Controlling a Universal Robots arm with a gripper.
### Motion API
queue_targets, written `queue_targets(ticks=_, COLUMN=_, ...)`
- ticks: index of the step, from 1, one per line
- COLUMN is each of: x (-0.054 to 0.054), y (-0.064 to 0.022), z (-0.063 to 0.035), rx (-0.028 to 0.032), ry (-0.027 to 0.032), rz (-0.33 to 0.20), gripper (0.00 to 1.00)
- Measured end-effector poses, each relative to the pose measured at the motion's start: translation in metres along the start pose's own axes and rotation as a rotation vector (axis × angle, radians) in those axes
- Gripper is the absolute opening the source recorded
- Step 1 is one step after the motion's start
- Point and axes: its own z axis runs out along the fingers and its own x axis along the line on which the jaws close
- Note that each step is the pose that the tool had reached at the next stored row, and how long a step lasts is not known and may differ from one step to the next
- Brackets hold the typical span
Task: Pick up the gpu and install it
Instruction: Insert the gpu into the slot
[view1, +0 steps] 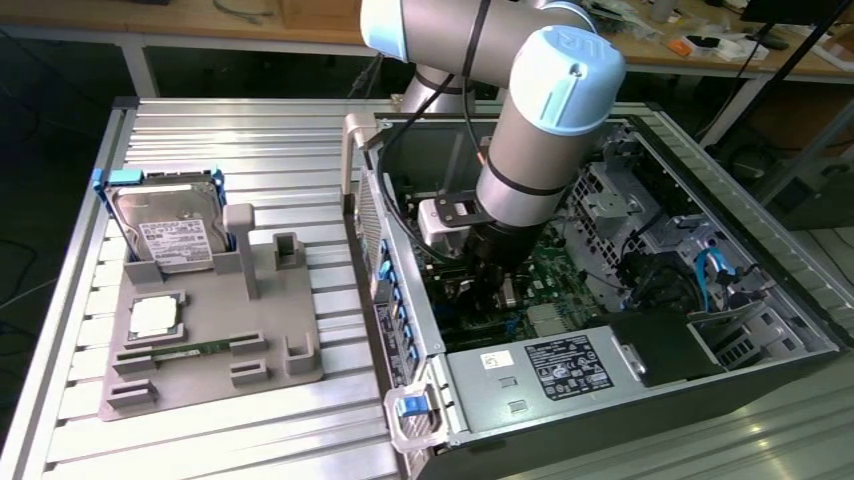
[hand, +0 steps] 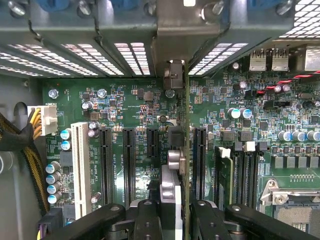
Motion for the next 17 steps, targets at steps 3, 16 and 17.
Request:
queue_targets(ticks=3, x=0.0000, y=0.0000, z=0.0000, rx=-0.0001, ry=-0.0001, rz=0.000, gripper=0.29)
queue_targets(ticks=16, x=-0.0012, y=0.0000, z=-0.0040, rx=0.0072, ry=0.0002, rz=0.000, gripper=0.42)
queue_targets(ticks=17, x=-0.0017, y=0.0000, z=-0.0056, rx=0.0084, ry=0.0015, rz=0.000, gripper=0.42)
